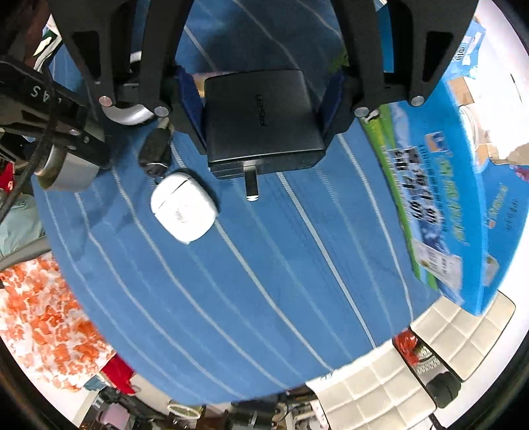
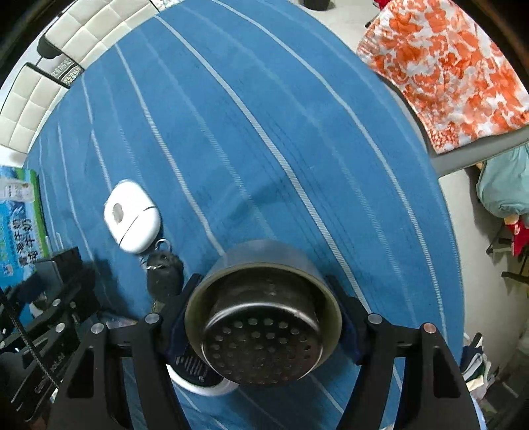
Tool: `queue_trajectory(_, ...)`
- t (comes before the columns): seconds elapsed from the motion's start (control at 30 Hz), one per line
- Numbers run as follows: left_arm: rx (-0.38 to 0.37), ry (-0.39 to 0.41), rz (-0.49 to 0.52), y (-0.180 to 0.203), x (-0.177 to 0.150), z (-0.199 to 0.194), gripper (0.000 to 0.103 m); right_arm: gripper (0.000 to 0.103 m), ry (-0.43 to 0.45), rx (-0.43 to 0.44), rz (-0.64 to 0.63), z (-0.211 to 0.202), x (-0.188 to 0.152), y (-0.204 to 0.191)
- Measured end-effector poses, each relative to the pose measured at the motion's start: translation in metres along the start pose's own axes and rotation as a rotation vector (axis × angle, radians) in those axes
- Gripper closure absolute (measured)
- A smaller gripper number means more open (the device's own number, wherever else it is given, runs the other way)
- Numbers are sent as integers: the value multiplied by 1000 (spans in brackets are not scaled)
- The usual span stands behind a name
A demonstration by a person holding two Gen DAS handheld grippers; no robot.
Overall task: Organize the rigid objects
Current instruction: 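Carry the mesh cup with the right tool while the left tool carries the charger toward the box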
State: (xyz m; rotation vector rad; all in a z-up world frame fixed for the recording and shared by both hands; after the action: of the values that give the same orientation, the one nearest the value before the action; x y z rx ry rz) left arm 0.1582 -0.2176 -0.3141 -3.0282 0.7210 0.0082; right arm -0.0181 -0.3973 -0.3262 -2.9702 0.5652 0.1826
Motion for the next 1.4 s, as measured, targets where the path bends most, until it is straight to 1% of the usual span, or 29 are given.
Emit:
queue_trajectory(0.1, -15, 28, -8, -5, -8, -17, 45, 29, 26, -5, -24, -18, -8, -7)
queue_trajectory(0.33, -45, 104, -34, -41, -26, -64, 46, 29, 108, 6, -101, -81, -27, -39)
queue_trajectory(0.5, -47, 168, -84, -78, -44, -105, 47, 29, 162, 27, -184, -129, -44, -75)
queue_trajectory(0.6, -51, 191, -141, -103, -63, -118, 47, 30, 177, 47, -250, -150, -60, -107)
queue_trajectory(0.7, -51, 212, -205, -131, -85, -135, 47, 30, 182, 58, -316, -161, -77, -140)
queue_trajectory(0.77, -39, 224, -235, -141, -97, -143, 47, 29, 187, 61, -359, -166, -87, -159)
queue_trajectory(0.83, -28, 242, -276, -160, -112, -156, 47, 30, 190, 69, -409, -171, -95, -176)
queue_trajectory(1.03, 29, 304, -395, -207, -157, -195, 47, 30, 207, 103, -546, -193, -129, -234)
queue_trajectory(1.23, 55, 325, -454, -230, -186, -217, 47, 30, 224, 138, -639, -213, -159, -270)
queue_trajectory(1.4, 50, 341, -468, -237, -198, -227, 47, 30, 241, 155, -673, -227, -173, -287)
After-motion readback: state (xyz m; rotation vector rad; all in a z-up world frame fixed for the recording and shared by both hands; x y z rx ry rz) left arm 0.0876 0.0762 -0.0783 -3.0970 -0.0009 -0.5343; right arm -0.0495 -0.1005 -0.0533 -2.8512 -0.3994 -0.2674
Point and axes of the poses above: each gripper's, at about its wrist camera, not at the fingertips, and z roughly the way its jaws point, y to its right, x to its top, the point moved 1 cm from there along z, roughly the way its jaws point, and after that the axes turned 7 degrees about -y, right-handed, at the moved point
